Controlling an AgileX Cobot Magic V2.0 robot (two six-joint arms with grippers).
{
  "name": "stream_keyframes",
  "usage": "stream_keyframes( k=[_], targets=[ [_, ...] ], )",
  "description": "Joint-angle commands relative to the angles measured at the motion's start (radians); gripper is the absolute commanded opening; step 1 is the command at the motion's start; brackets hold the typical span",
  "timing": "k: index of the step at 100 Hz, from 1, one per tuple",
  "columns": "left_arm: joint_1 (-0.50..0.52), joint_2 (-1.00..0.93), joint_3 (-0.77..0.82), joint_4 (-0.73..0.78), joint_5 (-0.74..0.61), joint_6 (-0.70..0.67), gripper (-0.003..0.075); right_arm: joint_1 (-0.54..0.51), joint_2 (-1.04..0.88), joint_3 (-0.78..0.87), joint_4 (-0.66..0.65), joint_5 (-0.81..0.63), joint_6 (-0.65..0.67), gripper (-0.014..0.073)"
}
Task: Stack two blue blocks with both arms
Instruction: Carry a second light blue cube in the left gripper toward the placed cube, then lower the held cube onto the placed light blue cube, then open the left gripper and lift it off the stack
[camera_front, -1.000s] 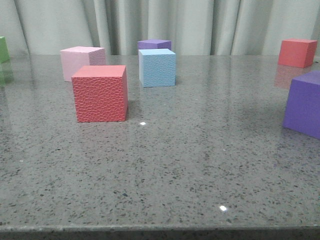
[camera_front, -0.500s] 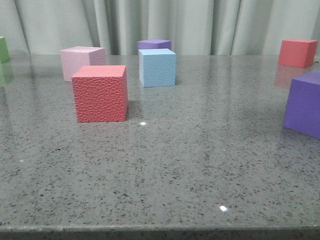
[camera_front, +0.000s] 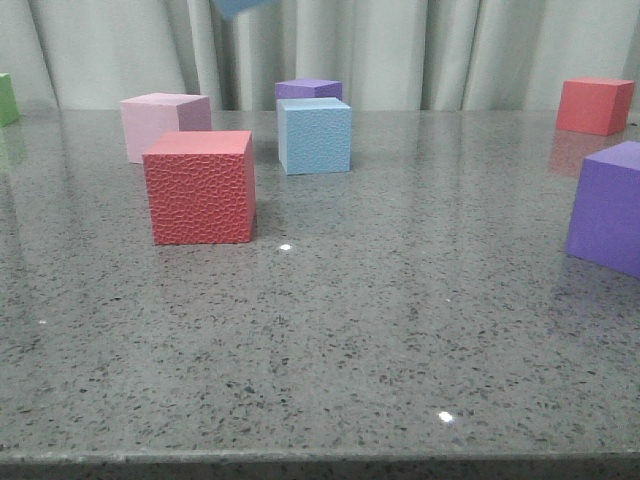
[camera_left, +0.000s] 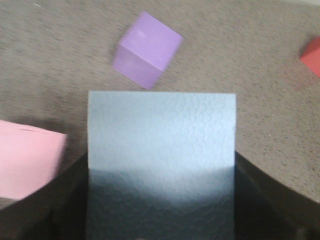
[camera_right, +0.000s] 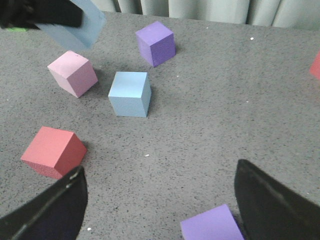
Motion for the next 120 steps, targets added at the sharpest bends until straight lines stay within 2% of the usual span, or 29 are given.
stream_keyframes(
  k=[1,19,60,70,83,90,120],
  targets=[
    [-0.037,-0.024,-0.031,-0.006,-0.080,-0.033,0.0326,-0.003,-0.030,-0.024,-0.039,-0.040,-0.008,0.0600],
    [-0.072,0.028,-0.031,-0.003,-0.095,-0.083,0.0326,-0.003,-0.055,-0.024,-0.052,-0.006,-0.008,0.0600],
    [-0.083,0.049,-0.031,0.025,-0.089,-0.083,0.0335,-0.003,-0.065,-0.024,-0.051,0.001,-0.008,0.0600],
    [-0.083,0.049,-0.031,0.025,-0.094,-0.081,0.0403,-0.003,-0.065,-0.024,-0.051,0.003,-0.008,0.0600],
    [-0.083,0.049,-0.031,0.026,-0.097,-0.079,0.0547,-0.003,-0.065,-0.024,-0.051,0.005,-0.008,0.0600],
    [-0.083,0.049,-0.031,0.026,-0.092,-0.077,0.0586,-0.003,-0.065,-0.024,-0.051,0.007,-0.008,0.0600],
    [-0.088,0.026,-0.031,0.007,-0.091,-0.073,0.0589,-0.003,-0.065,-0.024,-0.051,0.010,-0.008,0.0600]
  ],
)
